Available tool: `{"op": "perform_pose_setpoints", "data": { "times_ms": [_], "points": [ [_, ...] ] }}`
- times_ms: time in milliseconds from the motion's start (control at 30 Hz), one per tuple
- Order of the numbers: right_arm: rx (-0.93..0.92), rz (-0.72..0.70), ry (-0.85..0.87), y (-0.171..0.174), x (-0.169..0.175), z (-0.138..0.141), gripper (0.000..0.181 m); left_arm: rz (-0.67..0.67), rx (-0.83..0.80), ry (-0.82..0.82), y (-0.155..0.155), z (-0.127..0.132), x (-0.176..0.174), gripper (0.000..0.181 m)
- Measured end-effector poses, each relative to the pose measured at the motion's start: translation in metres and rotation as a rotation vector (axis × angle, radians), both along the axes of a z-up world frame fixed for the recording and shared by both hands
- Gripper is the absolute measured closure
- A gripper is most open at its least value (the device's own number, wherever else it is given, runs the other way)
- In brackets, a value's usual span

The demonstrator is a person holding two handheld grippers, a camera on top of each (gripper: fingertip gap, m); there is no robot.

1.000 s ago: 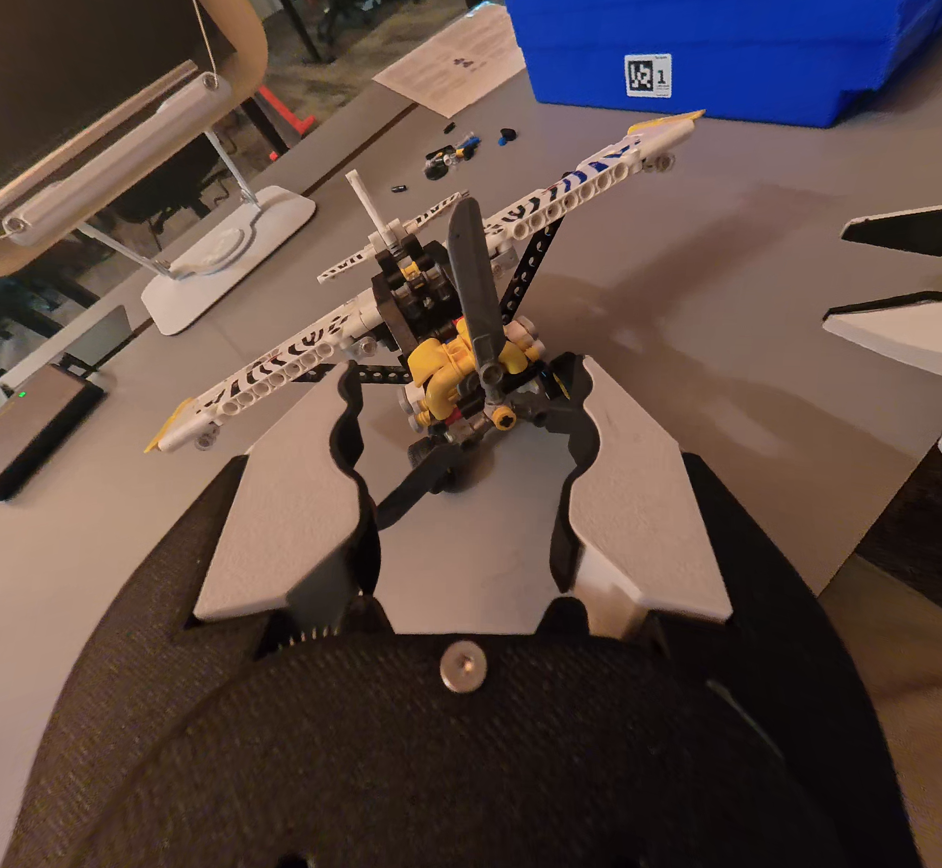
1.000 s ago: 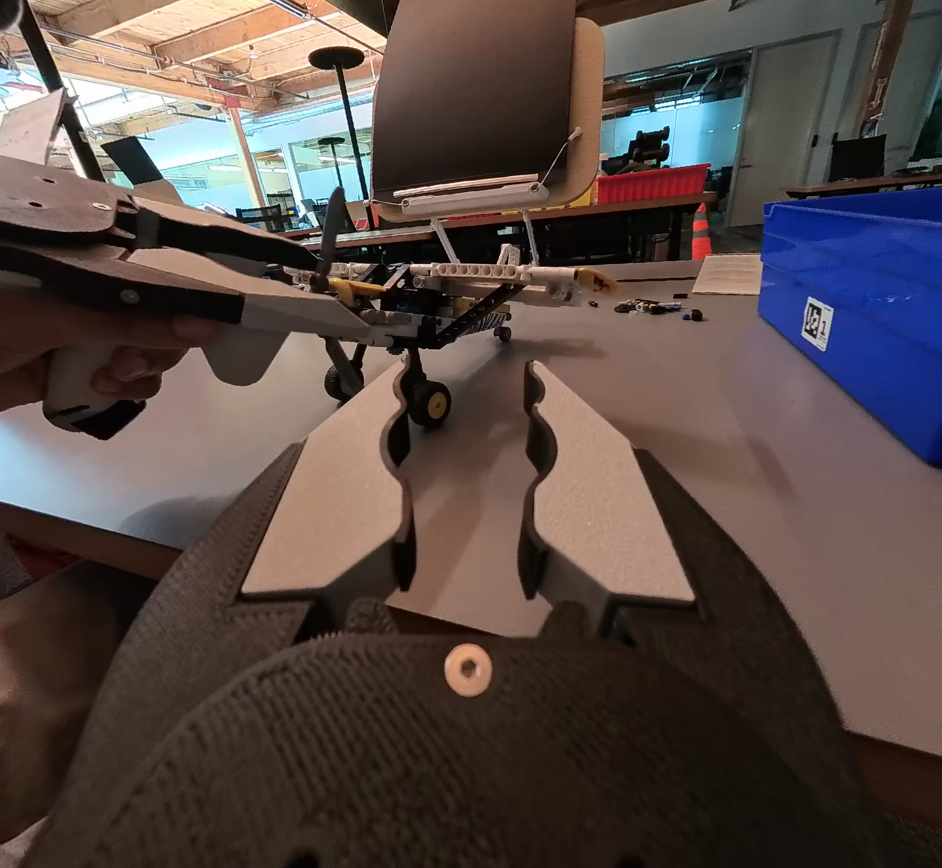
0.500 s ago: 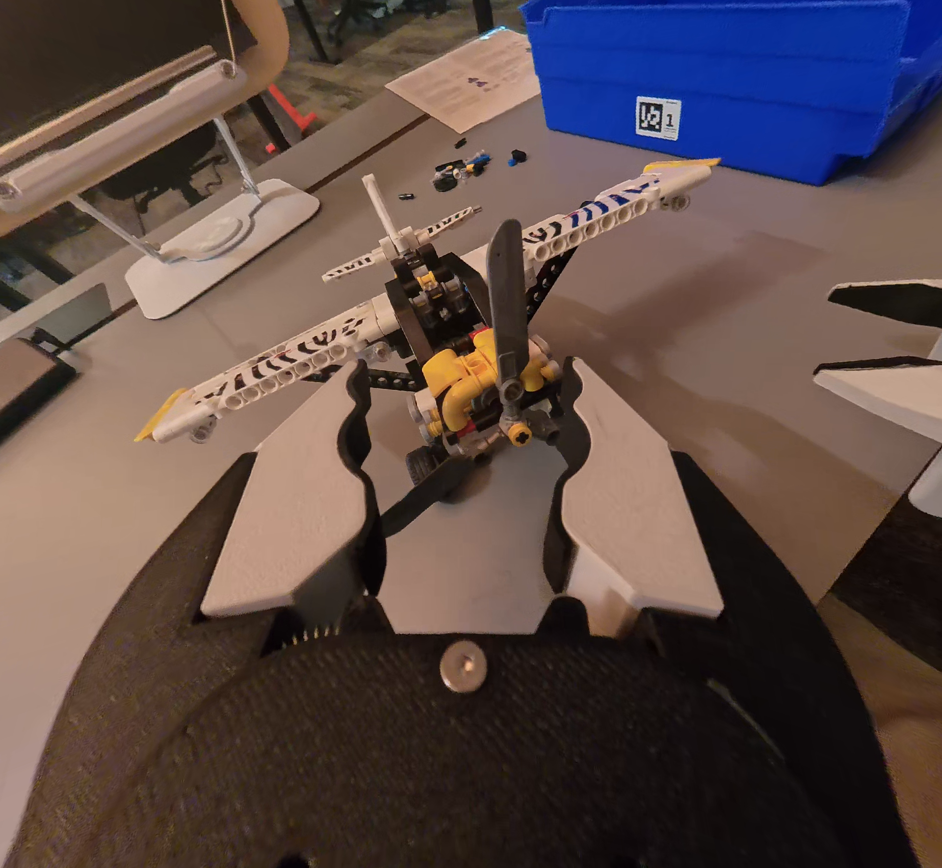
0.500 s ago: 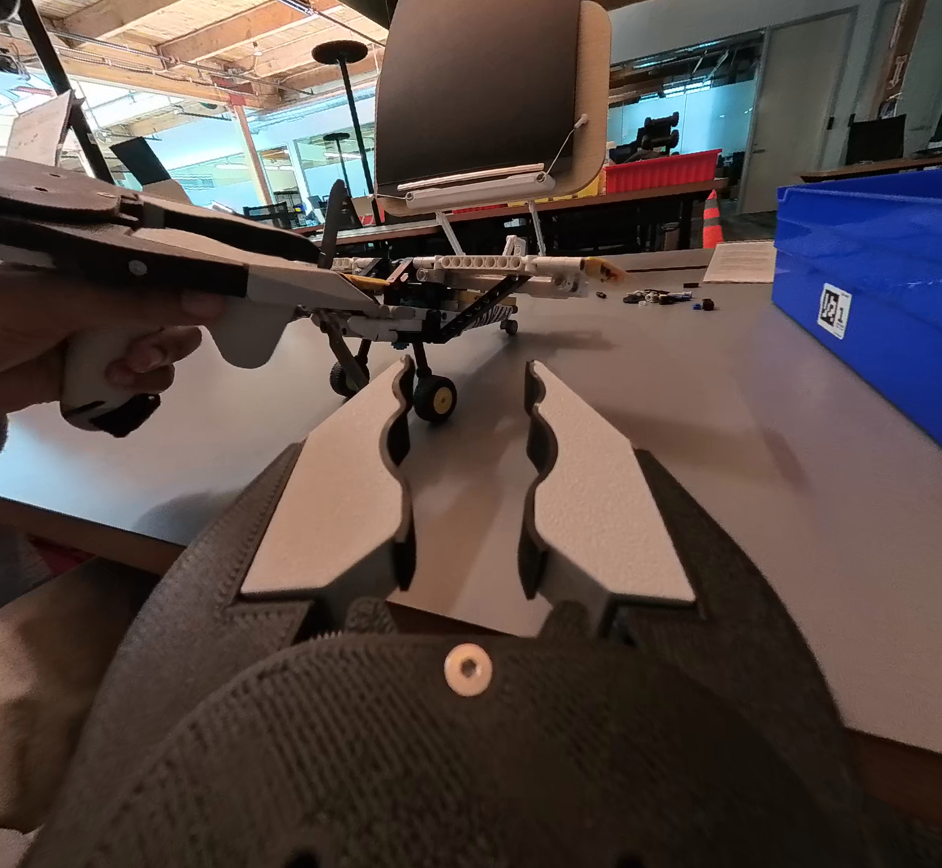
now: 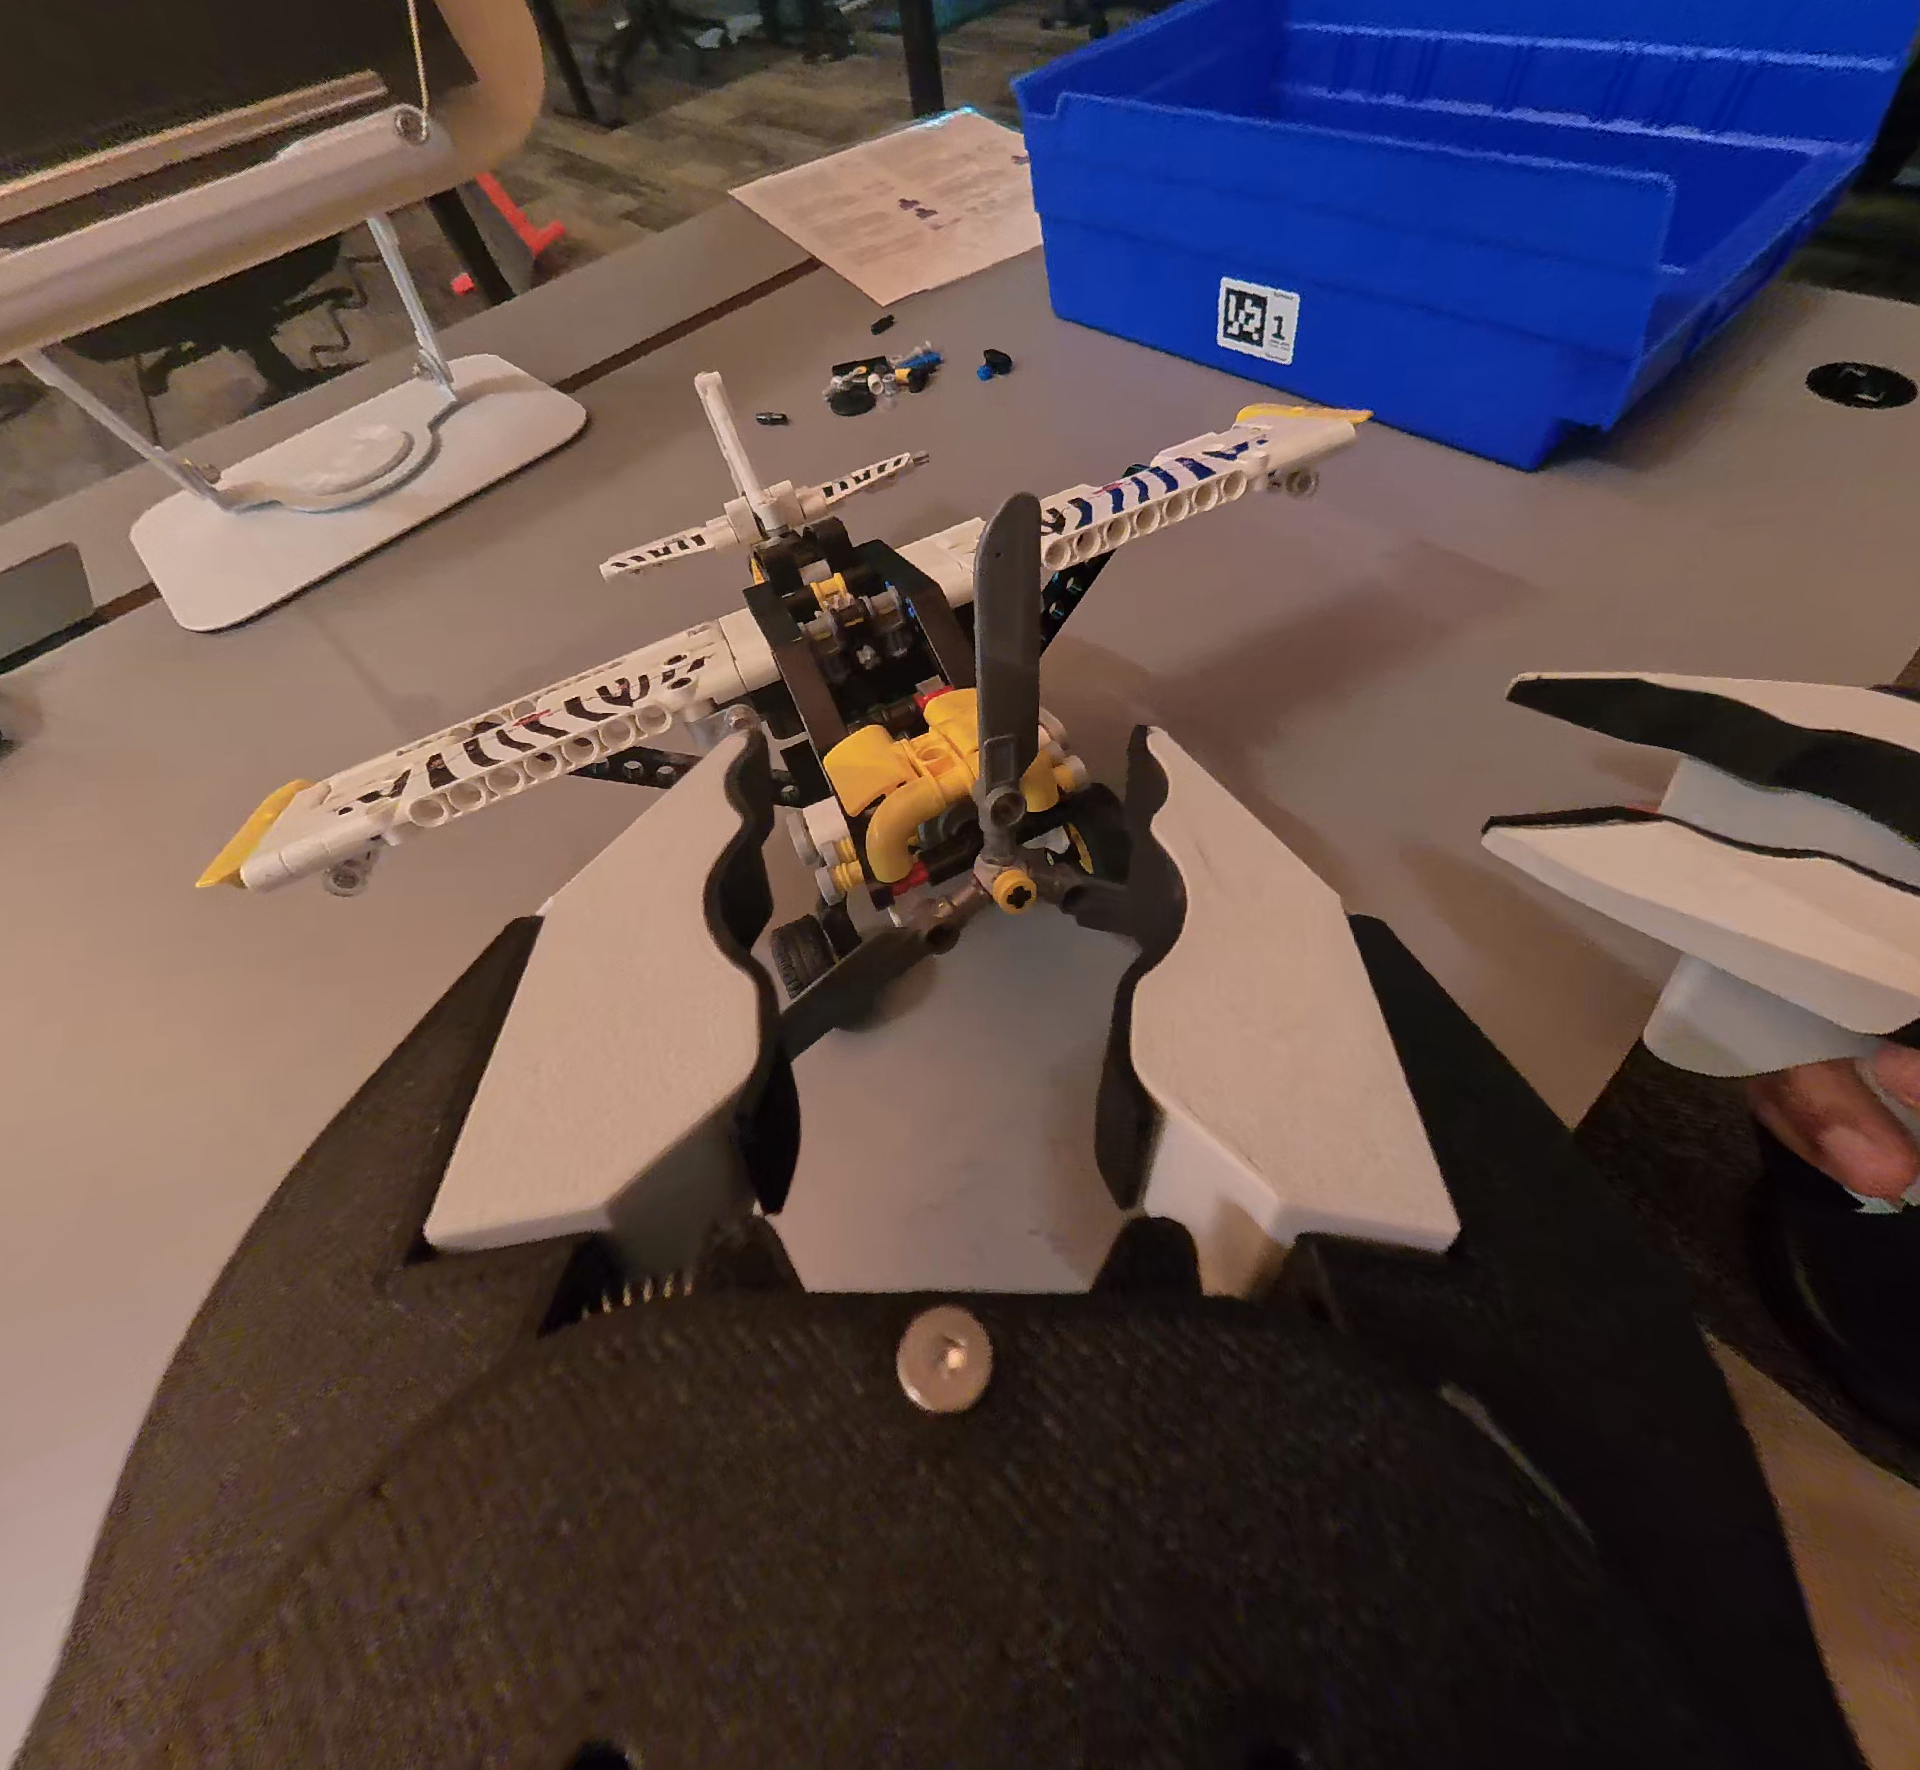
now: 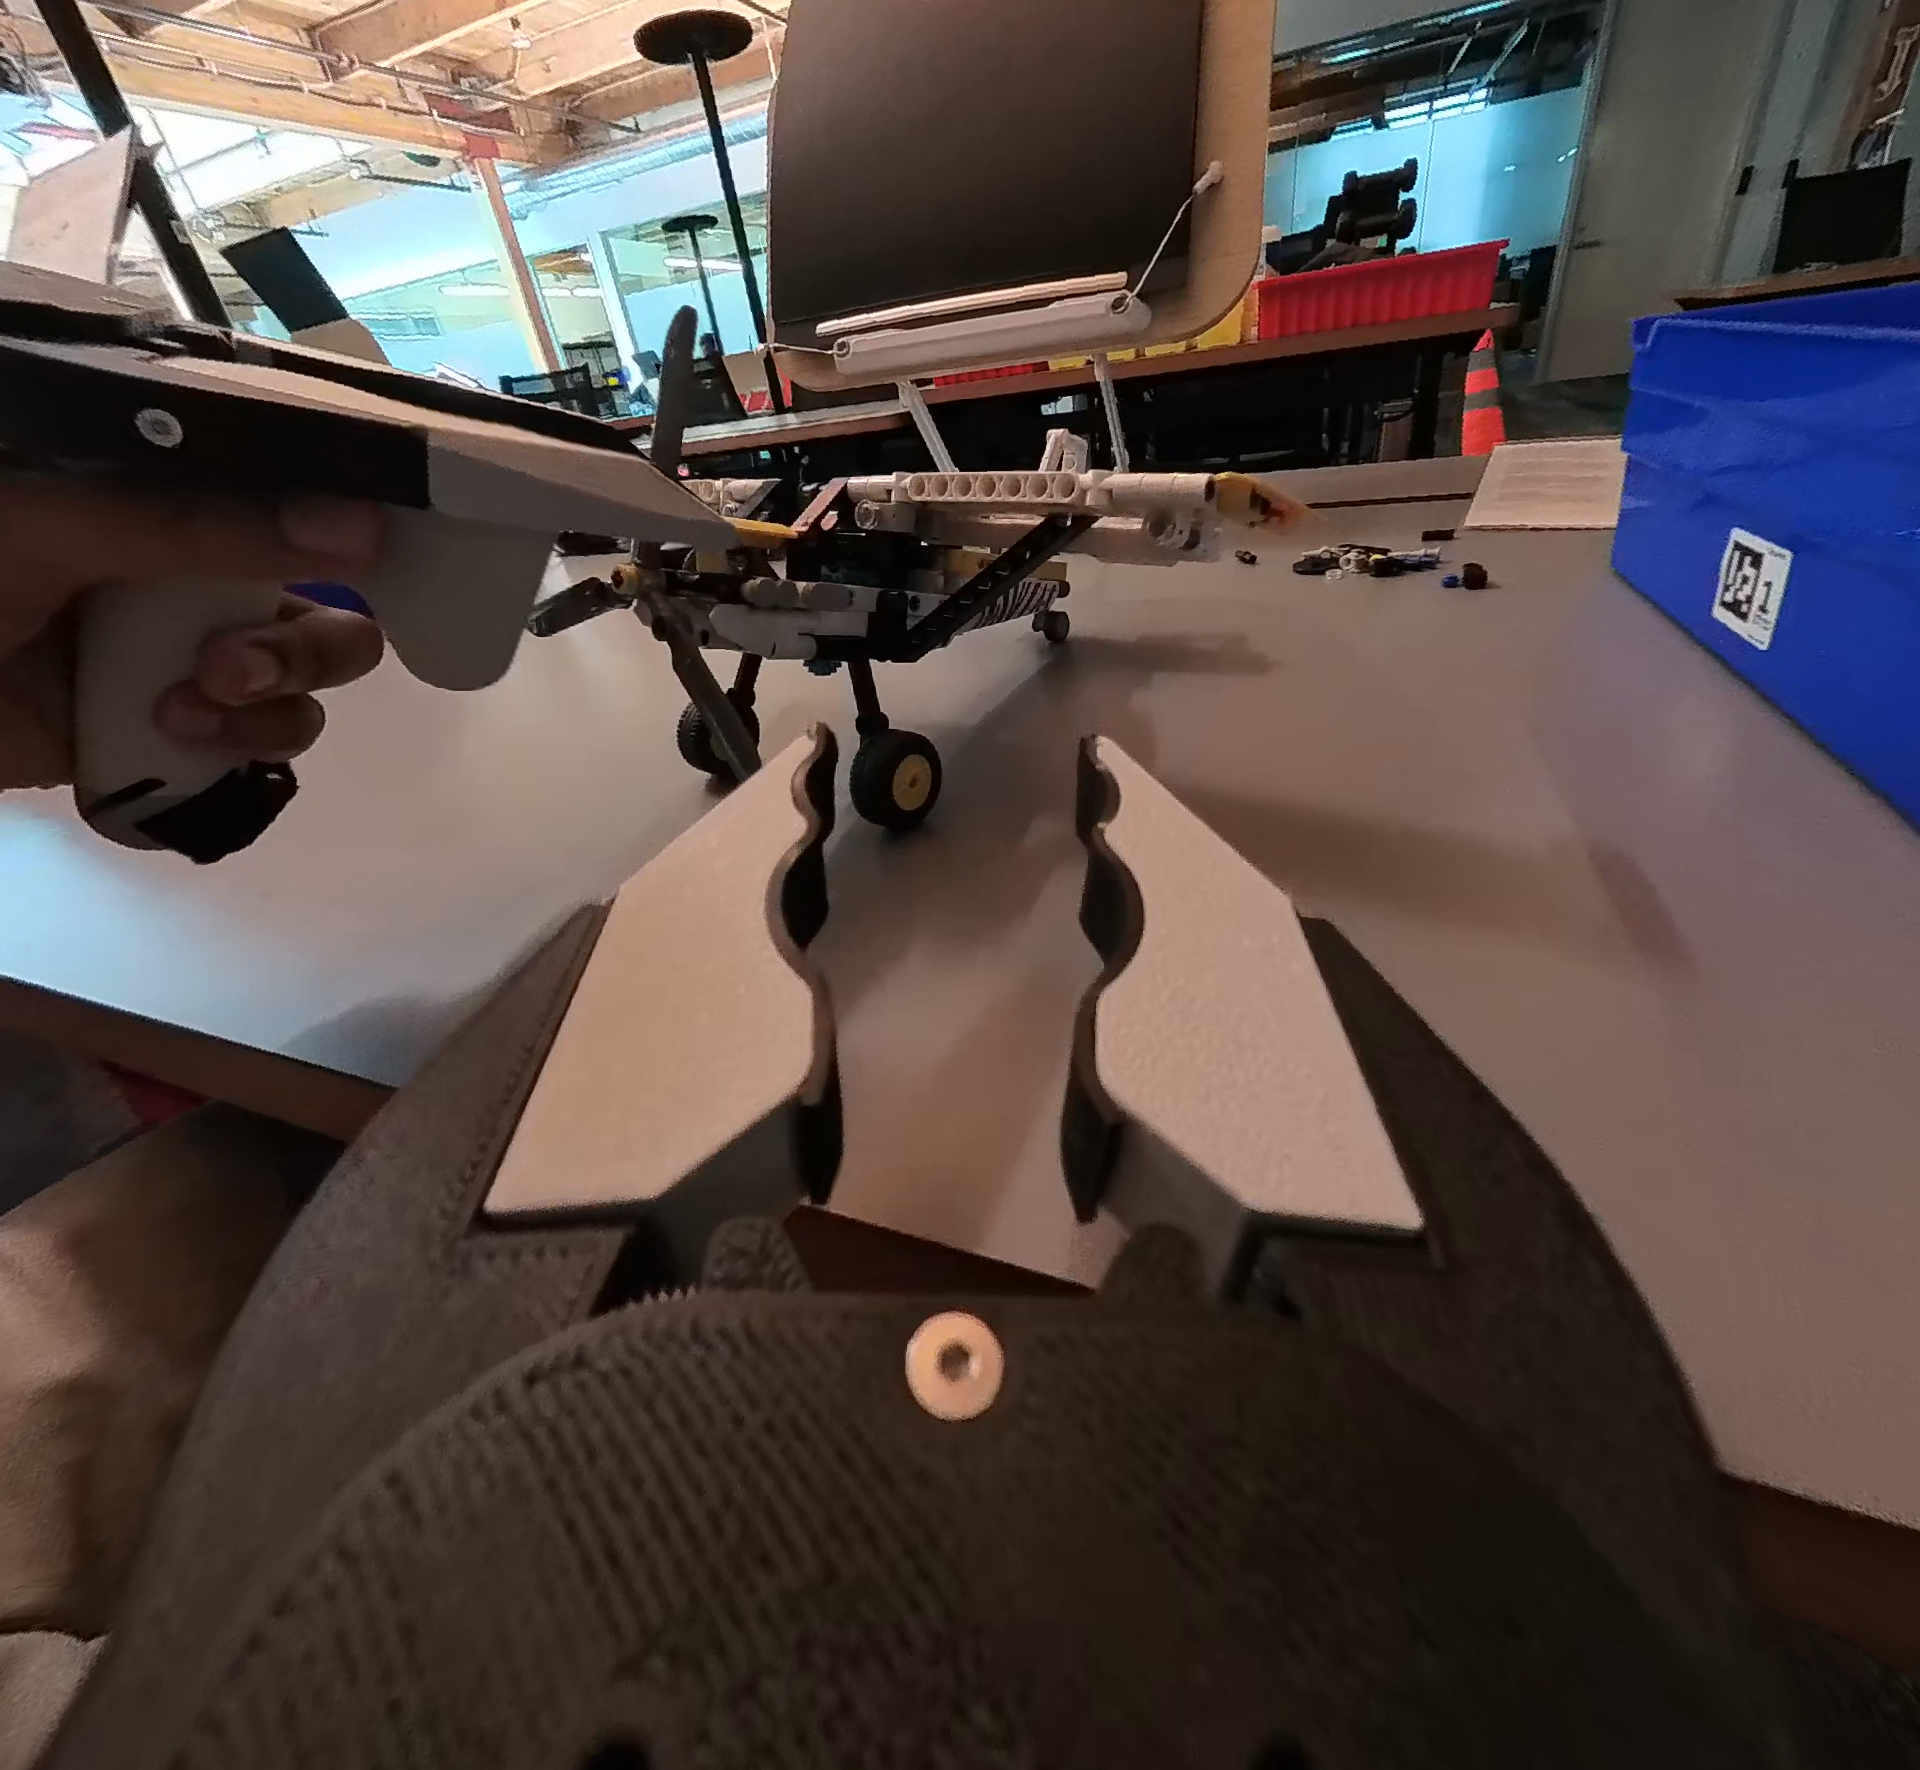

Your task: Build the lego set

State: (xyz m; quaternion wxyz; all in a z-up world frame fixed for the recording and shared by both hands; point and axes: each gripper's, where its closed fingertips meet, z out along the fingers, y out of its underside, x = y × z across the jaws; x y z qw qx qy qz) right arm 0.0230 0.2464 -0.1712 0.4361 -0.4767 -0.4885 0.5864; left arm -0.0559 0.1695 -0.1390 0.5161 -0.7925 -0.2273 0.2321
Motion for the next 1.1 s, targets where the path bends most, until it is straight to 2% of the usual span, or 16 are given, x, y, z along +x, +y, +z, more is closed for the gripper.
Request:
{"op": "perform_pose_setpoints", "data": {
  "times_ms": [400,600,767,967,1100],
  "points": [
    [0.004,0.015,-0.051,-0.004,-0.005,-0.011,0.133,-0.041,0.084,-0.116,-0.002,-0.001,0.007,0.115],
    [0.002,0.021,-0.052,-0.006,-0.005,-0.011,0.133,-0.016,0.035,-0.077,-0.002,-0.002,0.005,0.111],
    [-0.028,0.029,-0.049,-0.004,-0.004,-0.009,0.132,0.003,-0.009,-0.107,0.003,-0.009,0.001,0.105],
    [-0.074,0.031,-0.040,0.001,-0.003,-0.006,0.132,0.037,-0.039,-0.112,0.006,-0.015,-0.005,0.115],
    [-0.068,0.031,-0.040,0.001,-0.003,-0.007,0.133,0.033,-0.085,-0.106,0.008,-0.019,-0.007,0.113]
  ]
}}
